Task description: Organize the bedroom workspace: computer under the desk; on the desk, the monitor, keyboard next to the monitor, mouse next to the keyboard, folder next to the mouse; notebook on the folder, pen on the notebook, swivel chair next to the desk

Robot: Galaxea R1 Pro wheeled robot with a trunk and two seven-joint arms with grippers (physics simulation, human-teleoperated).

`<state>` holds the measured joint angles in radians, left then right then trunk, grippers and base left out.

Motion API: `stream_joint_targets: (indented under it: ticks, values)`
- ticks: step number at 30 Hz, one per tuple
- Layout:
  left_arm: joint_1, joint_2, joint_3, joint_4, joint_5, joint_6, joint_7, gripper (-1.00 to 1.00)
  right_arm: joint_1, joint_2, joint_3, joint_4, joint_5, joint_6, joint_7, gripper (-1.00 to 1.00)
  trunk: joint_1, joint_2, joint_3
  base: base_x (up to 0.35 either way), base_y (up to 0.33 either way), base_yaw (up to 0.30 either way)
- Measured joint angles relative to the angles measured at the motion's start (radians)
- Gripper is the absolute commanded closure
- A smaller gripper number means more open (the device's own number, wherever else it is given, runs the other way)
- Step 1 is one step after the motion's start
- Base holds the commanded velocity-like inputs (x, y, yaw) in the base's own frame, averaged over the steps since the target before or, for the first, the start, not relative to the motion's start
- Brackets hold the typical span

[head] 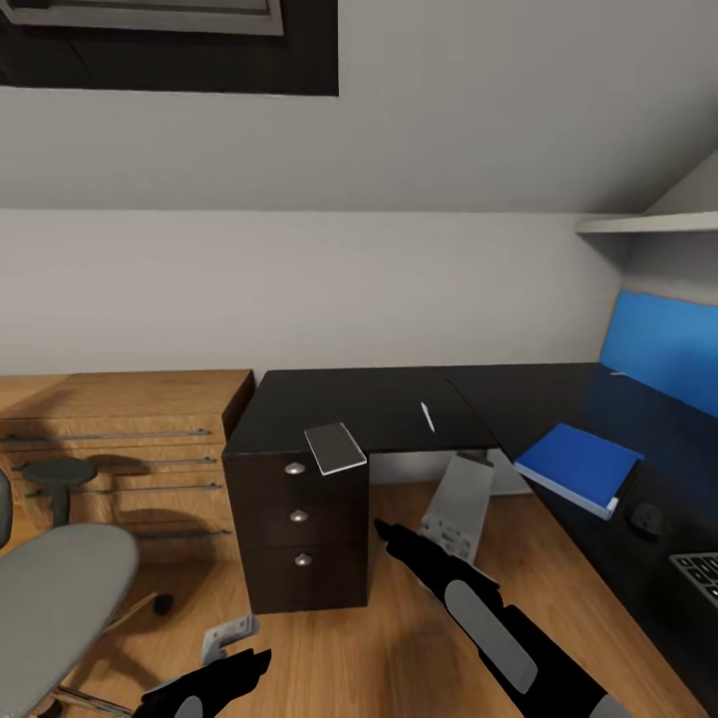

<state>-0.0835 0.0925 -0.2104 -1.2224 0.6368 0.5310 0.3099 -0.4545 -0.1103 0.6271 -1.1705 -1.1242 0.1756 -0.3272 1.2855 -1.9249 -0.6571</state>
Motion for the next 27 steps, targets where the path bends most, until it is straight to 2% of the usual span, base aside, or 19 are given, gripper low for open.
stream_joint_targets:
  ticks: [27]
  values:
    - [0.000,0.000,-0.002,0.002,0.002,0.000,0.001,-1.00,0.000,0.001,0.000,-0.001,0.001,0.000,0.000,-1.00,0.104,-0.189,-0.085,0.000,0.000,0.000]
